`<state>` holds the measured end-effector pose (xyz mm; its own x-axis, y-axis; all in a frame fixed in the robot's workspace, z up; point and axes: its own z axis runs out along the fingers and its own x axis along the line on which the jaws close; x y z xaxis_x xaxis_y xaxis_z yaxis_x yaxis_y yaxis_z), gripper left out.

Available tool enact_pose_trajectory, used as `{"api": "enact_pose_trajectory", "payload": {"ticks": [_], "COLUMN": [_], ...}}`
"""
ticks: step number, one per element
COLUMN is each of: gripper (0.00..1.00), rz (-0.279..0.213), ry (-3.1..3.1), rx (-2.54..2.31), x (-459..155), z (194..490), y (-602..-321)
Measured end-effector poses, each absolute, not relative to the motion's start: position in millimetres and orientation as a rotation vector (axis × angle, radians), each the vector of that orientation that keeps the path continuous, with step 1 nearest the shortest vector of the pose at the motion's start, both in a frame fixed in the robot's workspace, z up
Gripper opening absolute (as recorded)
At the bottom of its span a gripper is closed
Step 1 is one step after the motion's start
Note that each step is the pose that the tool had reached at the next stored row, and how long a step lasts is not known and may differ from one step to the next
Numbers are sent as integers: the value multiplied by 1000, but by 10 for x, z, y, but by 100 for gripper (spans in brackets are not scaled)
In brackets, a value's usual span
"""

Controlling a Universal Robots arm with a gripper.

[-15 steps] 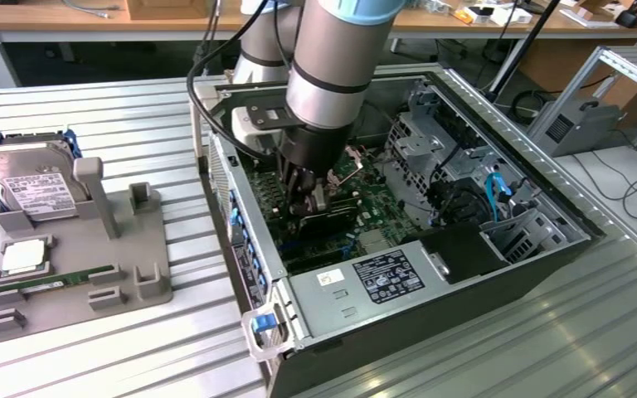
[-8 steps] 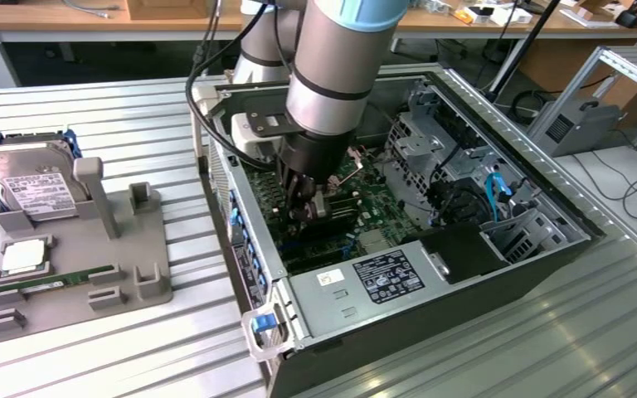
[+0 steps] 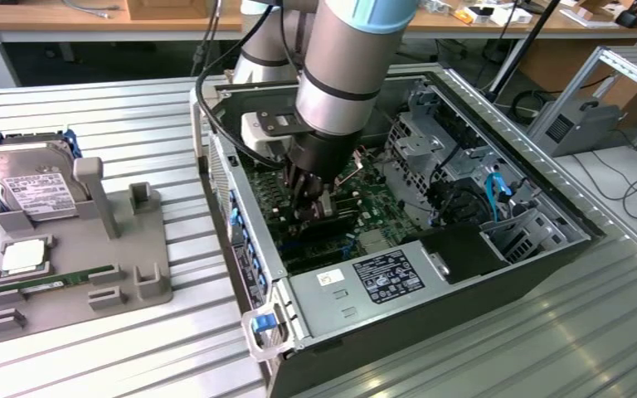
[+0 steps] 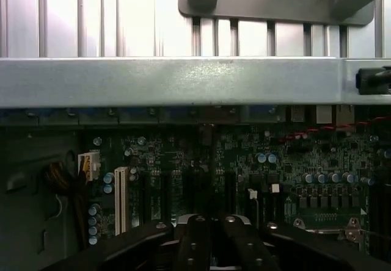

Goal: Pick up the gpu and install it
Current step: 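Press down on the gpu until it lock into place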

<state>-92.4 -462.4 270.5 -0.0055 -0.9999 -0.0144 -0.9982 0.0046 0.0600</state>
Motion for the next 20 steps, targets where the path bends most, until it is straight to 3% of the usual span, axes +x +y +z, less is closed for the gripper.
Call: {"api": "enact_pose_trajectory", "payload": {"ticks": [9, 17, 20], "gripper": [11, 11, 11], "rz": [-114, -129, -152], "ry": [-2209, -2213, -2217], "rx": [2199, 2204, 2208], "x": [-514, -380, -209], "z": [2729, 3114, 3118], "y": [-4625, -4625, -4625]}}
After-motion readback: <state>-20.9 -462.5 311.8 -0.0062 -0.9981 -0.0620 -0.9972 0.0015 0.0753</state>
